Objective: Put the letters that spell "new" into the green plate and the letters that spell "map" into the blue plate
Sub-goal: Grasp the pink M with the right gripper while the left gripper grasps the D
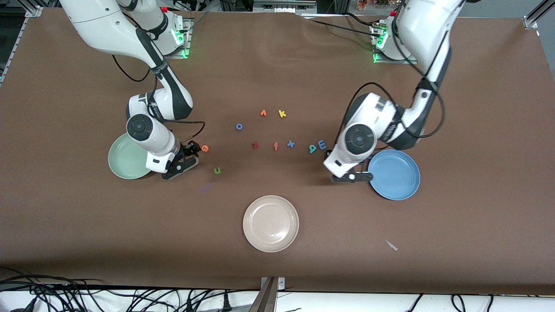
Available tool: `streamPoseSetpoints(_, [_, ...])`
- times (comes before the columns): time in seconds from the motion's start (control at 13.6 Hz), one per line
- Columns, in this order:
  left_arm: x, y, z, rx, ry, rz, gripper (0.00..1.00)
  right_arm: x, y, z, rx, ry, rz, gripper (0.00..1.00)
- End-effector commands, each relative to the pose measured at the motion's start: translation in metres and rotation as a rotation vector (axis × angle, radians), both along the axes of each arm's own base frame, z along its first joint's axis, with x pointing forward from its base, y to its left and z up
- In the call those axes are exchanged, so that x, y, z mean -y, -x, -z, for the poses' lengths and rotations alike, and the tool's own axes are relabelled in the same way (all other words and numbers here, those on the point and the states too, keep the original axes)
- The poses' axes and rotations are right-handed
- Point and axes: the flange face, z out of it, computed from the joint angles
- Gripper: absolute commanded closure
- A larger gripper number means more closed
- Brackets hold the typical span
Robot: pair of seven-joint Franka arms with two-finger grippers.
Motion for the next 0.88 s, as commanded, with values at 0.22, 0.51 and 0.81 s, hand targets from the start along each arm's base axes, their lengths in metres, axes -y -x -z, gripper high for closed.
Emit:
streamPoseSetpoints(0.22, [-0.005, -0.012, 0.034, 0.029, 0.032, -0.011, 0.11, 0.001, 0.020, 0.017, 0.016, -0.007, -0.090, 0.10])
streamPoseSetpoints(0.51, [-0.010, -0.009, 0.051, -0.031, 0.095, 0.092, 0.14, 0.002, 0.019, 0.016, 0.020, -0.007, -0.134, 0.38])
streamPoseSetpoints(0.81, [-0.004, 0.000, 0.061, -0.071, 0.141, 0.133, 0.30, -0.003, 0.019, 0.018, 0.021, -0.008, -0.138, 0.49])
